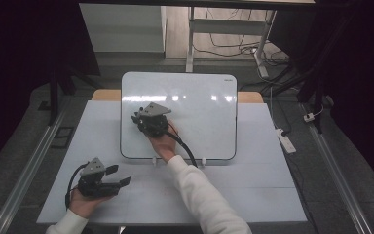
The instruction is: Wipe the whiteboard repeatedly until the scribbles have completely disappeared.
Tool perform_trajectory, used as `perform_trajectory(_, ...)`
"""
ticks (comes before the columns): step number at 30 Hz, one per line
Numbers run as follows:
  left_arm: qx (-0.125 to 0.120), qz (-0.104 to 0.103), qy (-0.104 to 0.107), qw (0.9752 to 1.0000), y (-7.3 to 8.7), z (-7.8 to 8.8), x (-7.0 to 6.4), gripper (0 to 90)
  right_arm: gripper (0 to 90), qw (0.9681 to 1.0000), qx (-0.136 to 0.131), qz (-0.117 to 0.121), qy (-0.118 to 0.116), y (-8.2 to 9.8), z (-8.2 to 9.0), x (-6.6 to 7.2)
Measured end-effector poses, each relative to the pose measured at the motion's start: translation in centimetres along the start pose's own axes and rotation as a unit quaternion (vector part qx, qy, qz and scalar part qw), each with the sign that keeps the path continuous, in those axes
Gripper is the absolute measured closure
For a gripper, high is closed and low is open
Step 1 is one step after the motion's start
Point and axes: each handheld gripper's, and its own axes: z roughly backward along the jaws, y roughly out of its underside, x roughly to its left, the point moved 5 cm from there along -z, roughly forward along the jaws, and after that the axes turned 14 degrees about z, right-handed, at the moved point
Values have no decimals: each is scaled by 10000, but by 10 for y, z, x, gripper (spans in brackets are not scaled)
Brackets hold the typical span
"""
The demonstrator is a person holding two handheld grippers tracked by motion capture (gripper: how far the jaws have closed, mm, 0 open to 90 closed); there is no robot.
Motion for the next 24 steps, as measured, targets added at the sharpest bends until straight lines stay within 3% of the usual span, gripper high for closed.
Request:
perform_trajectory(2, 15, -11, 14, 10000, 0, 0, 0, 284, 785, 10000, 10, -42, -65, -1, -3, 3)
perform_trajectory(5, 7, 0, 24, 10000, 0, 0, 1, 284, 786, 9984, 242, 230, -458, 5, -5, 20)
perform_trajectory(6, 7, -2, 20, 10000, 0, 0, 1, 284, 785, 9982, 283, 254, -473, 5, -5, 19)
perform_trajectory(10, -34, -28, 14, 10000, 0, 2, -1, 284, 785, 9999, 78, -109, -40, 1, 3, -4)
perform_trajectory(12, -28, -9, 15, 10000, 0, 1, 0, 284, 785, 9998, 143, -50, -108, 3, 7, -3)
perform_trajectory(14, -22, 6, -1, 10000, 0, 0, 1, 284, 785, 9983, 402, 170, -385, 8, 12, 3)
perform_trajectory(16, -15, -7, 4, 10000, 0, 1, 1, 285, 785, 9971, 536, 184, -509, 15, 22, 1)
perform_trajectory(20, -32, -24, -14, 10000, 0, 1, 0, 286, 785, 9973, 639, -122, -344, 27, 55, -21)
perform_trajectory(24, -80, -7, -45, 10000, -1, 1, 1, 286, 785, 9965, 551, -316, -535, 34, 94, -20)
